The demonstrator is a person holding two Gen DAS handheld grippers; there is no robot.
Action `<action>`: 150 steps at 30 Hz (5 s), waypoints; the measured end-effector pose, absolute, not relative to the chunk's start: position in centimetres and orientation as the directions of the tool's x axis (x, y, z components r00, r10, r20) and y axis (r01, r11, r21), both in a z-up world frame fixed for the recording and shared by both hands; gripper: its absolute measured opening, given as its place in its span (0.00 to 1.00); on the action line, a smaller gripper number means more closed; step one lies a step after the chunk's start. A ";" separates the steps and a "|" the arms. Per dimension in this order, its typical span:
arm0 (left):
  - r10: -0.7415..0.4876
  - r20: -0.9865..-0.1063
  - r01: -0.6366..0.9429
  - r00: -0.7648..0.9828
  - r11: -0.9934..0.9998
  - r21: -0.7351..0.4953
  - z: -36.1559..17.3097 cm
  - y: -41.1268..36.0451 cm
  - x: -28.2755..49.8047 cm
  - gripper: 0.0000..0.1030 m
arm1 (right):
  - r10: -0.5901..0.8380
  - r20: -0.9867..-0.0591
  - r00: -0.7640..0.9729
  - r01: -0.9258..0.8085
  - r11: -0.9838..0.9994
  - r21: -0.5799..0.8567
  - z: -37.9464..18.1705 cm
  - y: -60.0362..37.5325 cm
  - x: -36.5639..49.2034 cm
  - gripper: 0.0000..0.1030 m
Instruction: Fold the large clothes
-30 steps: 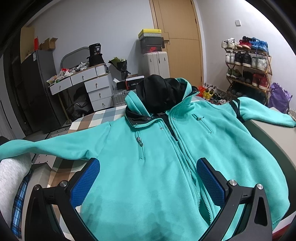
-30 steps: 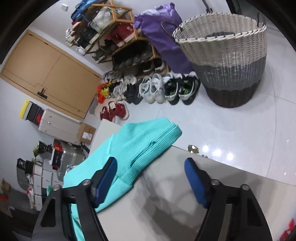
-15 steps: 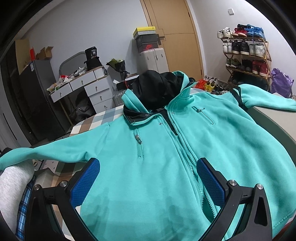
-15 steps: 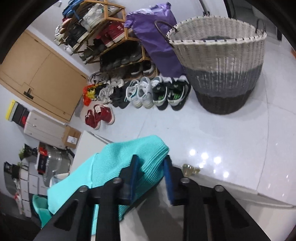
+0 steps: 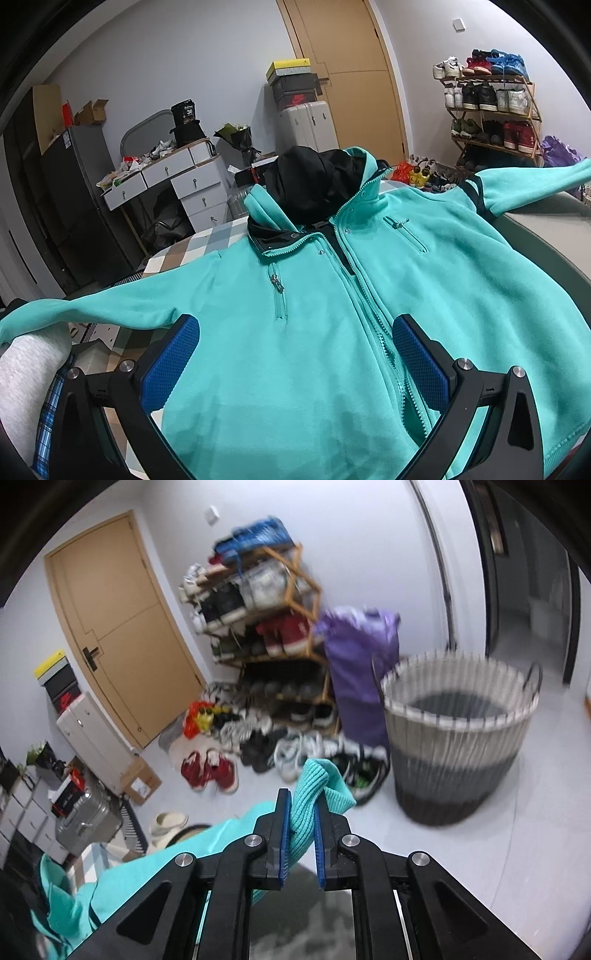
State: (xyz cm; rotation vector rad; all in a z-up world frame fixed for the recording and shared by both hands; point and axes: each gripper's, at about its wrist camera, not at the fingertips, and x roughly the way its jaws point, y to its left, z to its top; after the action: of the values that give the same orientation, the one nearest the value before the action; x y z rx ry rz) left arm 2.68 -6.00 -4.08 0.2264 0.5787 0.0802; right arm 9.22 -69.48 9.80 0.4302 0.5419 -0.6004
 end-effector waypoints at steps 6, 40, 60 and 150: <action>0.144 -0.518 -0.028 0.843 0.974 0.225 -3.8 -5.3 2.7 0.99 | -0.467 -0.488 0.738 0.581 0.807 0.107 16.7 -64.6 11.8 0.10; 0.281 -0.372 -0.298 0.885 0.954 0.012 0.5 10.0 -2.5 0.99 | 0.489 -0.534 0.690 -0.427 0.870 0.245 9.5 -5.4 20.8 0.10; 0.227 -0.339 -0.265 0.913 0.962 -0.069 1.3 10.8 -2.8 0.99 | 0.578 -0.728 0.369 -0.481 0.789 0.382 -8.4 5.3 19.3 0.10; 0.231 -0.433 -0.235 0.871 0.971 0.044 0.0 6.5 -0.5 0.99 | -0.044 -0.903 0.427 -0.190 0.972 -0.138 -8.8 -24.5 28.5 0.47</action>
State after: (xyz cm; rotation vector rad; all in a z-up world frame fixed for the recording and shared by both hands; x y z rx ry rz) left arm -0.55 6.46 -0.04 -0.0101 0.4517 0.2434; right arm 28.48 -24.51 -8.80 -0.2325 1.1284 0.0924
